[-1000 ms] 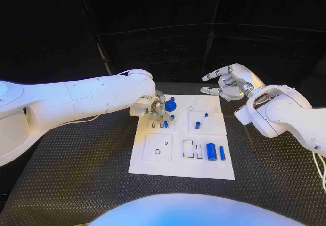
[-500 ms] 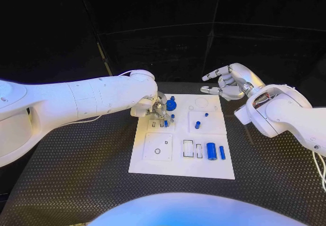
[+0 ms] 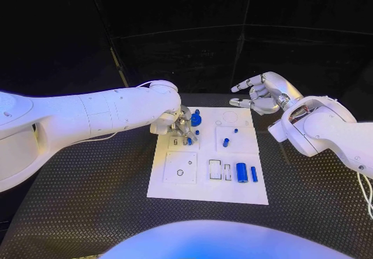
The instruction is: Assemble the parts on the task board
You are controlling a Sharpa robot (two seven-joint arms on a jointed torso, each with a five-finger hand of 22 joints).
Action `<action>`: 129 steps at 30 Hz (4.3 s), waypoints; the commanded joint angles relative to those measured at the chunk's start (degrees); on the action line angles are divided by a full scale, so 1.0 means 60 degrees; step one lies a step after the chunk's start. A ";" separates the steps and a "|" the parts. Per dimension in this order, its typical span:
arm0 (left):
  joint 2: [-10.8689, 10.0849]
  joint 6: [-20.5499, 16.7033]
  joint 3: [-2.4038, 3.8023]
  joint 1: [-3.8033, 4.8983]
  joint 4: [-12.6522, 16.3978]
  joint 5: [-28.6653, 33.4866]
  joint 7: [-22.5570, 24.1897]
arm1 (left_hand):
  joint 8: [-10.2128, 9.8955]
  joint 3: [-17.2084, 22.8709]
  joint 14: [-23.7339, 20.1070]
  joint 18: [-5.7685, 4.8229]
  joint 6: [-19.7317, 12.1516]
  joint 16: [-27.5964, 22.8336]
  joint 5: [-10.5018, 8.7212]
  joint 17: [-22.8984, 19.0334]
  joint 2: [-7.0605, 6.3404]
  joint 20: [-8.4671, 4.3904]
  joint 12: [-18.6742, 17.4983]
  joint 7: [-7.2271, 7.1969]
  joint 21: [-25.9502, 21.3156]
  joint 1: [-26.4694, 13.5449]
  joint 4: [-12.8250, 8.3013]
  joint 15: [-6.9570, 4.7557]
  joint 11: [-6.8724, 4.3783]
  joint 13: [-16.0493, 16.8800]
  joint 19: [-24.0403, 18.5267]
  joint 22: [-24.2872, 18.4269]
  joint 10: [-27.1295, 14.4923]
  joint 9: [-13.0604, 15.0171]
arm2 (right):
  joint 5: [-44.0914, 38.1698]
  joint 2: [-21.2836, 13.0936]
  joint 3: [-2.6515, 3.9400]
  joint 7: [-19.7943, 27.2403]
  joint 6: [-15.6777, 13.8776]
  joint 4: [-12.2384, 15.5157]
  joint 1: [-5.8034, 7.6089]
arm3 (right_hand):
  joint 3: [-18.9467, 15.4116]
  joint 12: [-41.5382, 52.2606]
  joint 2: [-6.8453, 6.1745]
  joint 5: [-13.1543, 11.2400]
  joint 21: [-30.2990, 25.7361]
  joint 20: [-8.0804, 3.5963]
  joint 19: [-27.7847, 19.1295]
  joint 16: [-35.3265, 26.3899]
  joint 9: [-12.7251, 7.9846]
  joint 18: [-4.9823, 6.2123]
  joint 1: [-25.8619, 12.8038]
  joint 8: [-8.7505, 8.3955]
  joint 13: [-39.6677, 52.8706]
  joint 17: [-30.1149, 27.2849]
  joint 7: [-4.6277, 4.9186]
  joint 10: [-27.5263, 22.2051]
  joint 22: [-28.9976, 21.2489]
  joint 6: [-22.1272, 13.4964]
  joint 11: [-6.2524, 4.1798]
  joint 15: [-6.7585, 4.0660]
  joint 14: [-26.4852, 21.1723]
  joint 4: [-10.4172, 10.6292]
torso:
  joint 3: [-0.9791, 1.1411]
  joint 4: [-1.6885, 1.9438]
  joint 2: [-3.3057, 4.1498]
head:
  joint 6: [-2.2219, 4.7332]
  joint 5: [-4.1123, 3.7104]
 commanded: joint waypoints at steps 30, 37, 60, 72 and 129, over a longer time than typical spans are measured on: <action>-0.0285 -0.0459 0.0016 -0.0069 0.0322 0.0746 0.0031 | 0.0034 0.4736 0.0974 -0.0008 -0.0367 0.0014 0.0038 0.2453 -0.0418 0.0017 -0.0460 -0.0016 -0.0249 0.0579 -0.2519 0.0007 -0.0023 -0.0440 -0.0111 -0.0190 -0.0211 0.0419 | 0.0033 0.0055 0.0007 -0.0071 0.0180 -0.0049 0.0016 | -0.0047 -0.0036 0.0024 0.0114 -0.0077 0.0000 -0.0058 -0.0050 -0.0021 0.0145 -0.0087 0.0017 -0.0009 0.1442 0.0010 -0.0072 -0.0027 -0.0084 0.0017 -0.0092 0.0727 0.0028 | -0.0011 0.0005 0.0004 | -0.0076 -0.0016; -0.0404 -0.0599 0.0019 -0.0070 0.0458 0.0760 0.0044 | 0.0164 0.5932 0.0973 -0.0001 -0.0422 0.0010 0.0026 0.2448 -0.0862 0.0018 -0.0475 -0.0020 -0.0274 0.0015 -0.2743 0.0017 -0.0040 -0.0507 -0.0108 -0.0171 -0.0186 0.0604 | 0.0051 0.0058 0.0007 -0.0068 0.0186 -0.0077 0.0016 | -0.0047 -0.0036 0.0024 0.0114 -0.0077 0.0000 -0.0058 -0.0050 -0.0021 0.0145 -0.0087 0.0017 -0.0009 0.1442 0.0010 -0.0072 -0.0027 -0.0084 0.0017 -0.0092 0.0727 0.0028 | -0.0009 -0.0003 0.0002 | -0.0084 -0.0014; -0.1692 -0.3048 0.0034 -0.0076 0.2040 0.0451 0.0278 | 0.0422 0.6855 0.0982 -0.0006 -0.0432 0.0031 0.0017 0.2481 -0.1183 -0.0013 -0.0396 -0.0058 -0.0273 -0.0294 -0.2882 -0.0023 -0.0087 -0.0465 -0.0069 -0.0108 -0.0036 0.0861 | 0.0144 0.0047 0.0007 -0.0038 0.0183 -0.0271 0.0016 | -0.0066 -0.0043 0.0031 0.0150 -0.0095 0.0000 -0.0069 -0.0063 -0.0024 0.0149 -0.0112 0.0022 -0.0021 0.1416 0.0012 -0.0078 -0.0056 -0.0093 0.0018 -0.0092 0.0722 0.0054 | -0.0007 0.0008 0.0001 | -0.0110 0.0038; -0.1647 -0.3309 0.0020 -0.0184 0.1947 -0.0066 0.0202 | 0.0479 0.7032 0.0977 -0.0012 -0.0435 0.0018 0.0016 0.2461 -0.1233 -0.0023 -0.0374 -0.0062 -0.0259 -0.0332 -0.2886 -0.0032 -0.0094 -0.0448 -0.0050 -0.0074 0.0007 0.0912 | 0.0153 0.0096 0.0007 -0.0033 0.0209 -0.0315 0.0015 | -0.0066 -0.0043 0.0031 0.0150 -0.0095 0.0000 -0.0069 -0.0063 -0.0024 0.0149 -0.0112 0.0022 -0.0021 0.1416 0.0012 -0.0078 -0.0056 -0.0093 0.0018 -0.0092 0.0722 0.0054 | -0.0011 -0.0007 0.0007 | -0.0135 0.0038; -0.1455 -0.2329 0.0006 -0.0415 0.1674 -0.0464 0.0067 | 0.0634 0.7368 0.0971 -0.0013 -0.0455 0.0005 0.0014 0.2440 -0.1378 -0.0034 -0.0509 -0.0083 -0.0277 -0.0477 -0.2874 -0.0044 -0.0111 -0.0668 -0.0051 -0.0066 -0.0064 0.1041 | 0.0149 0.0173 0.0006 -0.0110 0.0197 -0.0412 0.0014 | -0.0112 -0.0049 0.0043 0.0152 -0.0140 -0.0001 -0.0098 -0.0085 -0.0026 0.0160 -0.0175 0.0044 -0.0035 0.1379 0.0010 -0.0083 -0.0132 -0.0094 0.0018 -0.0091 0.0714 0.0114 | -0.0002 -0.0009 0.0012 | -0.0214 0.0078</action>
